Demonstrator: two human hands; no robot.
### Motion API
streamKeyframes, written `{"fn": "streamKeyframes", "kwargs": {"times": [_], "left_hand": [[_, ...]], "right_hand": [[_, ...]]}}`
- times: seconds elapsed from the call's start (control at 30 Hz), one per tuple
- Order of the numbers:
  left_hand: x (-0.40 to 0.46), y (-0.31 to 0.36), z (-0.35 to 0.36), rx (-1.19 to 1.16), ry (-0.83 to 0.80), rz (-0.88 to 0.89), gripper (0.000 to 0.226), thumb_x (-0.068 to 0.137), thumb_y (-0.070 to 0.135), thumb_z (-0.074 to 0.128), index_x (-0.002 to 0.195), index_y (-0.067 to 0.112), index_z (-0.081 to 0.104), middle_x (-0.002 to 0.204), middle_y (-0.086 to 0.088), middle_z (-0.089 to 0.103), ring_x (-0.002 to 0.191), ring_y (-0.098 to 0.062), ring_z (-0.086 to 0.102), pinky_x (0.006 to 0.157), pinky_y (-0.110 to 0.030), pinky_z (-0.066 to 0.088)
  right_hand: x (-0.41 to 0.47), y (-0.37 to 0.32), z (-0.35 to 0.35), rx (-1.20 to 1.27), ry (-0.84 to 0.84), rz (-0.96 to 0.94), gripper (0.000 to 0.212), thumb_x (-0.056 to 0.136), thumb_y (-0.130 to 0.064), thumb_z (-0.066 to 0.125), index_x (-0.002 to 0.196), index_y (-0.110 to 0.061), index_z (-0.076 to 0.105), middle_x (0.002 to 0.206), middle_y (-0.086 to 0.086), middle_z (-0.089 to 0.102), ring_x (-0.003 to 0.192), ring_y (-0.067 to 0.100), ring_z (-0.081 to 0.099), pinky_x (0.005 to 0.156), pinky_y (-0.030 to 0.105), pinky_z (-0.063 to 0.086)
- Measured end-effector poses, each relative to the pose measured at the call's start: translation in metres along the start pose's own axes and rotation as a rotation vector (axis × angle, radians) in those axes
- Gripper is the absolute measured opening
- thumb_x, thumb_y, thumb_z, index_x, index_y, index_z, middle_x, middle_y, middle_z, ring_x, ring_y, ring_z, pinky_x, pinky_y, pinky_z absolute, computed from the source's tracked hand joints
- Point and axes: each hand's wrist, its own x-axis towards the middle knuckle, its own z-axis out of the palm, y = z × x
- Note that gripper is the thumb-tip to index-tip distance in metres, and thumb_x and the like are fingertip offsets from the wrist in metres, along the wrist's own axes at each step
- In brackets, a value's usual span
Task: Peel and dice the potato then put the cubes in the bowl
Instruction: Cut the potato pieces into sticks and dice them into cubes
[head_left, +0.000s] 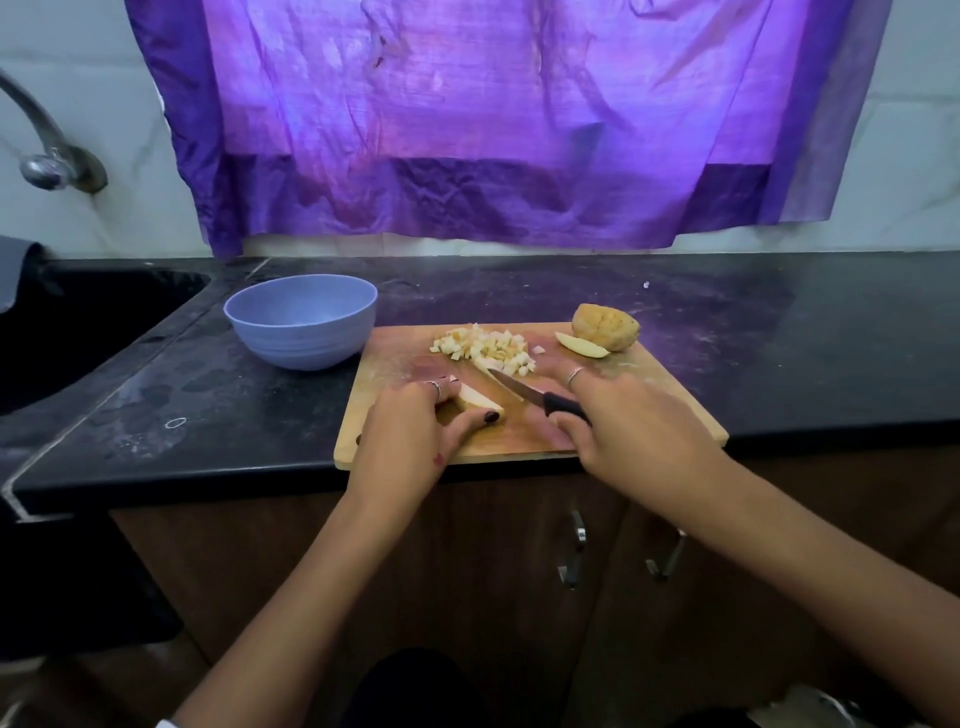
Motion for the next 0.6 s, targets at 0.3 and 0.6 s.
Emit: {"fn": "streamKeyframes", "kwargs": {"times": [0.3,0.6], "left_hand": [[-0.006,0.004,-0.002,-0.007,0.065,-0.002,0.06,0.082,0.056,0.063,0.128,0.017,0.061,0.119,-0.002,0.067,0.109,-0.015,0.059,0.084,-0.02,0.038],[-0.004,0.004,-0.002,-0.034,0.045,-0.022,0.053,0.082,0.054,0.064,0.116,0.013,0.068,0.11,-0.004,0.07,0.101,-0.015,0.061,0.08,-0.022,0.039]], "right_hand": [[0.019,-0.014,-0.012,0.007,-0.024,-0.086,0.035,0.096,-0.038,0.05,0.131,-0.033,0.052,0.099,-0.002,0.062,0.067,0.009,0.038,0.067,0.027,0.039],[0.029,-0.02,-0.017,0.033,-0.147,-0.091,0.032,0.095,-0.034,0.054,0.126,-0.032,0.056,0.113,0.0,0.062,0.073,0.008,0.05,0.066,0.025,0.038]]}}
